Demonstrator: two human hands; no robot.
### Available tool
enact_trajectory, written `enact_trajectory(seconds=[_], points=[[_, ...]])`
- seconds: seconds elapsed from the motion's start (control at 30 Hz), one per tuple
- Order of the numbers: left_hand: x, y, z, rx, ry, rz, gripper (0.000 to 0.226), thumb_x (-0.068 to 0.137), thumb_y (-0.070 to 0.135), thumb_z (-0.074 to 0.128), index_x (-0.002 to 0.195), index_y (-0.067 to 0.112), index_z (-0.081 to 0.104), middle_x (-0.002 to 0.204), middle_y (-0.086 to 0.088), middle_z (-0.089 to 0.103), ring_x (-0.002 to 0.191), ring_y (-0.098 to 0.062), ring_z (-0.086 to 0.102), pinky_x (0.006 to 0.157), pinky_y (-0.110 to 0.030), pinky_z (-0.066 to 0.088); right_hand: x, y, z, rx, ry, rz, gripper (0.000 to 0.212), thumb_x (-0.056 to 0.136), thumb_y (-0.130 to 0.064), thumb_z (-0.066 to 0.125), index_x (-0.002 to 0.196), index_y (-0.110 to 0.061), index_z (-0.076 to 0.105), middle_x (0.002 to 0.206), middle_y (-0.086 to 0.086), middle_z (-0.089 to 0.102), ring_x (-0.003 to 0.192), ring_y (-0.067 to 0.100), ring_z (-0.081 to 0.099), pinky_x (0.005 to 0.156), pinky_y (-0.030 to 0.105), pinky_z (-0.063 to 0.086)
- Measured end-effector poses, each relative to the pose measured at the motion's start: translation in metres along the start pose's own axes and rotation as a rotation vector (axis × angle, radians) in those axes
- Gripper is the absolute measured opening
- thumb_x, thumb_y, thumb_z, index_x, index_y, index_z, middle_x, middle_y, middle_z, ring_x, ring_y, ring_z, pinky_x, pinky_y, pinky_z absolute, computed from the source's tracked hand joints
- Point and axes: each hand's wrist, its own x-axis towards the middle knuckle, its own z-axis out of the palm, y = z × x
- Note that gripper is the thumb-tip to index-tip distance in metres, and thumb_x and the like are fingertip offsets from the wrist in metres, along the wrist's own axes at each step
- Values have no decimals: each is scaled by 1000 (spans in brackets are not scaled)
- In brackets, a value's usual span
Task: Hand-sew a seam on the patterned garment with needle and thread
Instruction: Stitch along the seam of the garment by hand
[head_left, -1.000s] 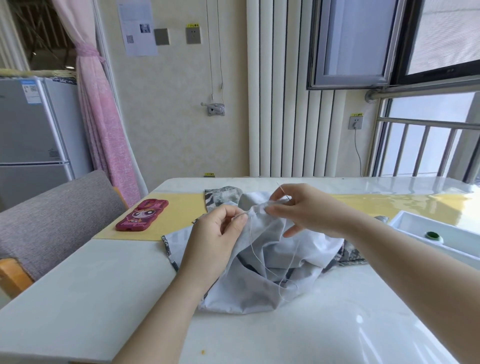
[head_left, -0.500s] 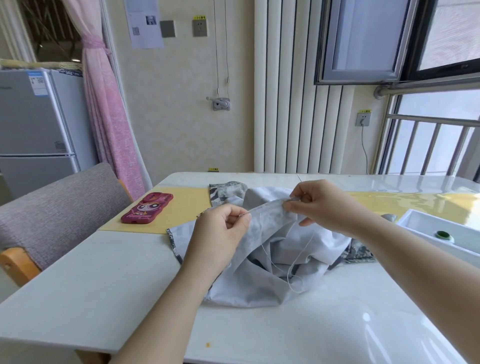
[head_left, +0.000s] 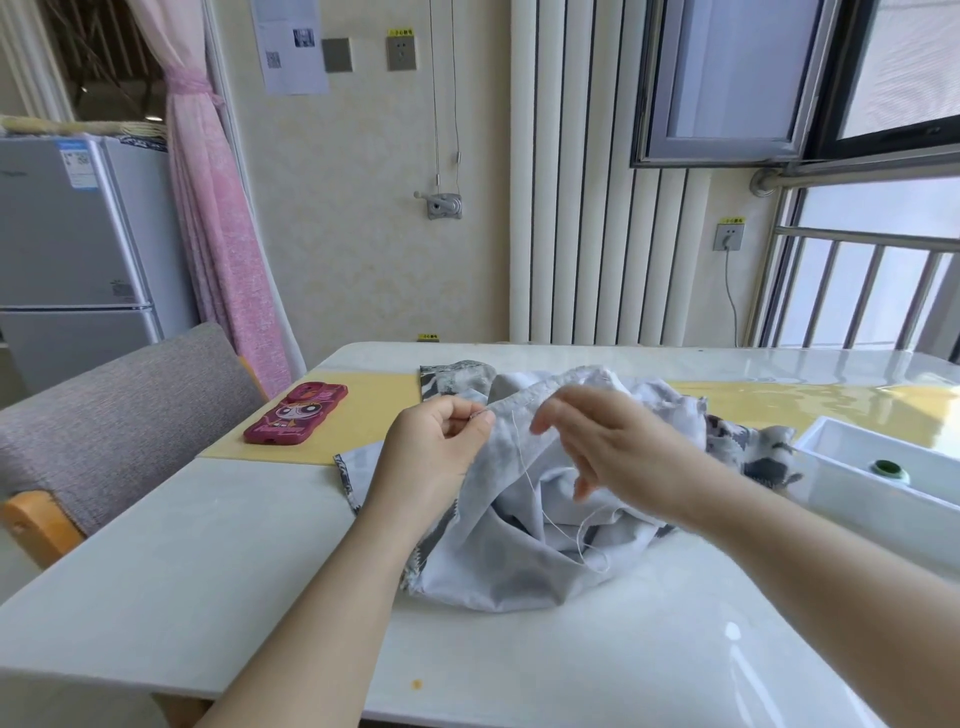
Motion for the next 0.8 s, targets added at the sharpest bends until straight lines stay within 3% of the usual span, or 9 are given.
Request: enact_trajectory(seconds=[0.13,0.27,0.4,0.5,0.63,0.8], points=[[-4,2,-1,-6,-6,12,17,90,13,64,75,23,64,78,2,68,67,1,58,63,-5,44,-7,5,14,159,-165,220,19,97,-17,39,82,-12,49,56,-4,35,37,8,33,51,30,40],[-5,4,-3,-5,-2,30,19,89,13,64,74,26,63,76,8,66,62,11,56,63,-2,42,-2,11,16,145,-86,202,23,98,-13,39,78,-13,52,50,-5,36,37,8,32,52,31,39],[-4,2,-2,-21,4,29,19,89,12,65,74,24,63,74,7,66,61,9,56,63,-3,42,-2,10,17,541,-23,186,17,100,-11,42,88,-12,55,50,-8,34,41,6,29,48,18,41],[-4,1,-1,-35,4,15,19,89,12,65,74,23,64,73,7,67,62,8,56,63,-5,43,0,13,19,662,116,159,13,97,-10,48,91,-13,59,57,-5,53,48,8,36,58,20,49],[-6,1,0,-32,2,-8,17,89,15,65,75,24,65,75,5,69,67,-1,59,65,-10,45,1,17,24,555,221,90,5,90,-10,61,91,-15,63,75,-2,73,55,4,54,71,25,54],[-8,5,1,-52,9,-32,18,89,15,65,73,24,66,71,8,69,63,3,58,62,-7,44,1,24,27,89,304,-52,8,82,-15,72,82,-22,69,73,-10,73,66,-6,64,66,8,47]])
